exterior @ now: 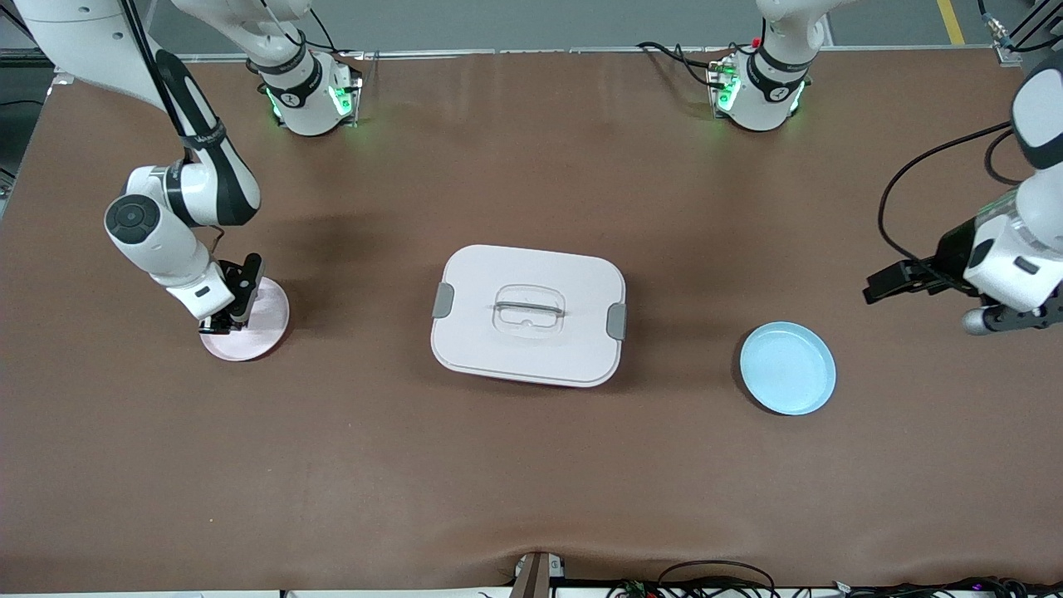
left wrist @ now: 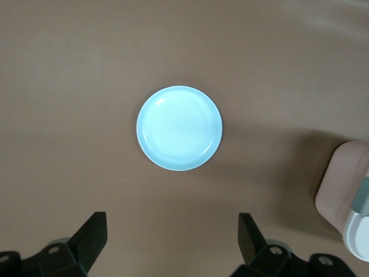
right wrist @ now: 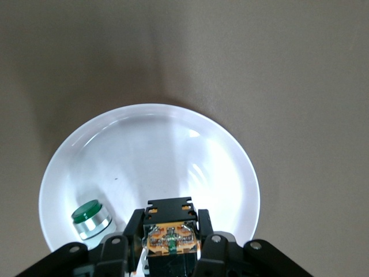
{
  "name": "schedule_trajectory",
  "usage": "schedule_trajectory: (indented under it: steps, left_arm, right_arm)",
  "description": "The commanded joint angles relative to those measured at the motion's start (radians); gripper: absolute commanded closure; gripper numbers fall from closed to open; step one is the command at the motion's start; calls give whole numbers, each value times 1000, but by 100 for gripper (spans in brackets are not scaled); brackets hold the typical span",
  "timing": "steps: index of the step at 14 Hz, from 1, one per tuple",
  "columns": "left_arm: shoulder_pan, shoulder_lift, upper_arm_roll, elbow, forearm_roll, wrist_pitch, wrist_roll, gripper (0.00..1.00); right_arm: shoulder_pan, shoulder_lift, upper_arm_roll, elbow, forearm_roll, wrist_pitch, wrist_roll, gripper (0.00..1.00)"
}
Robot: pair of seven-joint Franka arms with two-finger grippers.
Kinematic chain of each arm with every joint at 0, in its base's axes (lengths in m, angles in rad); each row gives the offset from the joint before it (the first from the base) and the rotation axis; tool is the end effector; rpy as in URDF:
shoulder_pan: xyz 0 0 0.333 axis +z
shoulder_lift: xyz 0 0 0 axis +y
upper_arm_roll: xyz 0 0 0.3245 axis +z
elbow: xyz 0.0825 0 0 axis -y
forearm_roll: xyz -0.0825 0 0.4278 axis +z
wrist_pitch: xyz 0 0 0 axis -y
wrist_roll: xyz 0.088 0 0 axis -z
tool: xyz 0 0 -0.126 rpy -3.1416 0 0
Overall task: Transfer orange switch to right arm and place
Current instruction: 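Lower the switch onto the white plate with the right gripper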
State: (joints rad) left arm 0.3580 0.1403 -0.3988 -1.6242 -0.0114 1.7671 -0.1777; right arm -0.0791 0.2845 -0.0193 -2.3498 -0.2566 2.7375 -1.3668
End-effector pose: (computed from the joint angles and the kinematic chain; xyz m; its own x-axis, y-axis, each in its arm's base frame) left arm 0.6489 -0.0151 0.5225 0.9898 0.1425 0.0015 0.1421 -0.9876 0.0668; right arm 0.5479 -0.0465 0.1707 0.0759 0.9912 -0.1082 0.9917 -0.0638 0.1114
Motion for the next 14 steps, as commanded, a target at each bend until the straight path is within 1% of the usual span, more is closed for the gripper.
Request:
schedule_trajectory:
  steps: [1,4,9,11,12,14]
  left_arm:
    - [41,-73,-8,-16,16,-52,116,0]
    - [42,-91,-8,-17,16,-63,124,0]
    - [41,-93,-9,-22,16,-63,126,0]
    - [16,-88,-5,-20,14,-61,123,0]
    - [-8,-88,18,-20,14,-61,119,0]
    - [-123,-88,124,-25,14,-64,112,0]
  right_arm:
    - [-21,19,18,0,-21,34,0,100]
    - [-21,30,19,1,-20,42,6,100]
    - [-16,58,19,1,-15,76,12,100]
    - [-16,64,19,3,-13,80,12,100]
    - [-15,64,19,3,-12,80,14,100]
    - [-11,70,19,3,-12,79,35,100]
